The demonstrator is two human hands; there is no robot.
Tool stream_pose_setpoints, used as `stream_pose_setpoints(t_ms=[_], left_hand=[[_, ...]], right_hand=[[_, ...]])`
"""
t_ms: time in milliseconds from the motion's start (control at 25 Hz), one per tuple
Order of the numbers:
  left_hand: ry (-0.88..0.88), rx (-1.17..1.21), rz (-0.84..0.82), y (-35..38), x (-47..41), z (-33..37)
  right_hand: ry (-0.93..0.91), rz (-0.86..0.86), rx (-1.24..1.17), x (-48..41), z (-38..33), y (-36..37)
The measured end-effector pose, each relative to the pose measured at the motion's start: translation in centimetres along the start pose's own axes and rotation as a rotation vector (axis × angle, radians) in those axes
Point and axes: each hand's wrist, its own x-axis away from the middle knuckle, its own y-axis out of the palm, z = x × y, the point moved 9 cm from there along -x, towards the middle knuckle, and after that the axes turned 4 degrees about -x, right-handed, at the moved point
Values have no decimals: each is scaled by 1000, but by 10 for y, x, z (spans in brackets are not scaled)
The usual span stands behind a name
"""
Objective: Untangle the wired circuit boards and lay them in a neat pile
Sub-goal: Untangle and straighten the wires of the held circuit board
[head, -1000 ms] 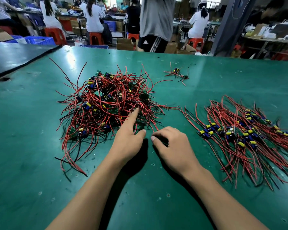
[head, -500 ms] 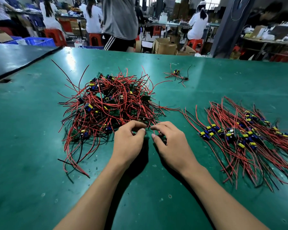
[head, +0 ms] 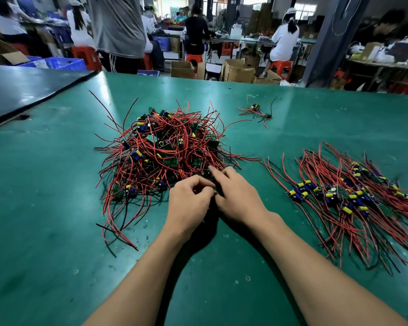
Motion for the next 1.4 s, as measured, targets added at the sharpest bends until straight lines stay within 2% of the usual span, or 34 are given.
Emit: stream_pose_setpoints(t_ms=[280, 440, 560, 680, 720, 800, 880, 960, 1120, 1280, 1400], left_hand=[[5, 7, 0, -1, -2, 0], [15, 11, -30, 1, 1, 0], [47, 28, -42, 1, 0, 4], [0, 75, -20, 0, -3, 0], [-20, 102, -17, 0, -3, -1], [-38, 152, -25, 2, -2, -1], [-21, 181, -33, 3, 0, 4], [27, 164, -69, 7, 2, 10], [41, 120, -125, 12, 7, 12], [62, 138, -42, 5, 5, 12], [66, 107, 47, 0, 7, 9]], right_hand=[[186, -66, -51, -23, 6, -2], [203, 55, -143, -21, 7, -15], [185, 169, -412, -9, 13, -29], [202, 239, -908, 10, 23, -50], [220, 191, -1103, 17, 24, -53], [264, -24, -1405, 32, 18, -47], [306, -268, -1641, 51, 7, -34], [353, -402, -1791, 65, 1, -23], [359, -443, -1697, 72, -1, -12], [259, -478, -1655, 74, -1, -10], [282, -387, -1567, 70, 13, -11]])
